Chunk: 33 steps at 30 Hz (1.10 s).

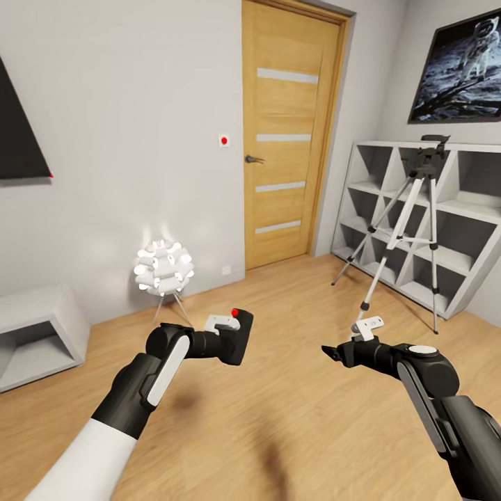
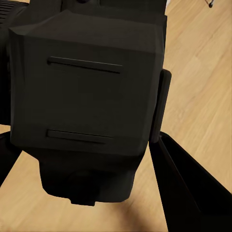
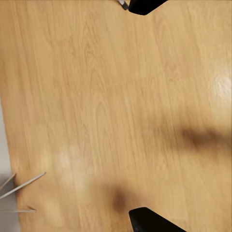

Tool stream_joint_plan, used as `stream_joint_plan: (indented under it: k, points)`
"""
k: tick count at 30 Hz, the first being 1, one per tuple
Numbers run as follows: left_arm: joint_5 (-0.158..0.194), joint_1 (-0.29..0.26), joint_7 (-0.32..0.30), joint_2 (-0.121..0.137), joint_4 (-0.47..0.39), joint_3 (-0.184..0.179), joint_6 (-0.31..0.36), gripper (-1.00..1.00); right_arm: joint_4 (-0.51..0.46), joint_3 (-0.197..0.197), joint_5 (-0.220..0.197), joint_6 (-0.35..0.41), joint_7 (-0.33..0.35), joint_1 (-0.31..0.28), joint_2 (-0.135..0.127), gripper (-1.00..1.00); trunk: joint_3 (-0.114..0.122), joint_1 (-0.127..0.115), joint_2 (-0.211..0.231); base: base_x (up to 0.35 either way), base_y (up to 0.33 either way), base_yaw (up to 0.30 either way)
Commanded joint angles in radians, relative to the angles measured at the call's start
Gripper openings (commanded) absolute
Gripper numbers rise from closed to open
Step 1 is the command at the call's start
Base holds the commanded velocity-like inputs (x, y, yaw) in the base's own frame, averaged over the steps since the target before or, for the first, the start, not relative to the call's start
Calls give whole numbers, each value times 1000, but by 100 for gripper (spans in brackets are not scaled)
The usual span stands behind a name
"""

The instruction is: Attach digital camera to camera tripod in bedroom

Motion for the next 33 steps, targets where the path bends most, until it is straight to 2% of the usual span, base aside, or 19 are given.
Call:
stream_joint_plan:
  k: [1, 6, 14, 28, 33]
  points:
    - [-10, -1, -12, 0, 0, 1, 4, -100, -1, 1, -6, 5, -2, -1, -1, 100, 1, -4, 7, 0, 0, 0]
    - [-10, -2, -12, 0, 1, 2, 4, -100, -1, 0, -6, 5, -2, -1, -2, 100, 8, -23, 42, 0, 0, 0]
    - [-17, 4, -12, -5, -7, -7, 4, -100, -1, -1, -6, 5, -1, -1, -3, 100, -4, -23, 42, 18, -18, 0]
    - [-20, 1, -11, -8, -8, -7, 4, -100, -1, -10, -6, -5, -1, 3, -2, 100, -5, -23, 42, 229, -238, -5]
    - [-23, 6, -11, 2, -18, -1, 4, -100, -1, -16, -6, -5, -1, 2, -1, 100, -4, -23, 42, 248, -256, -222]
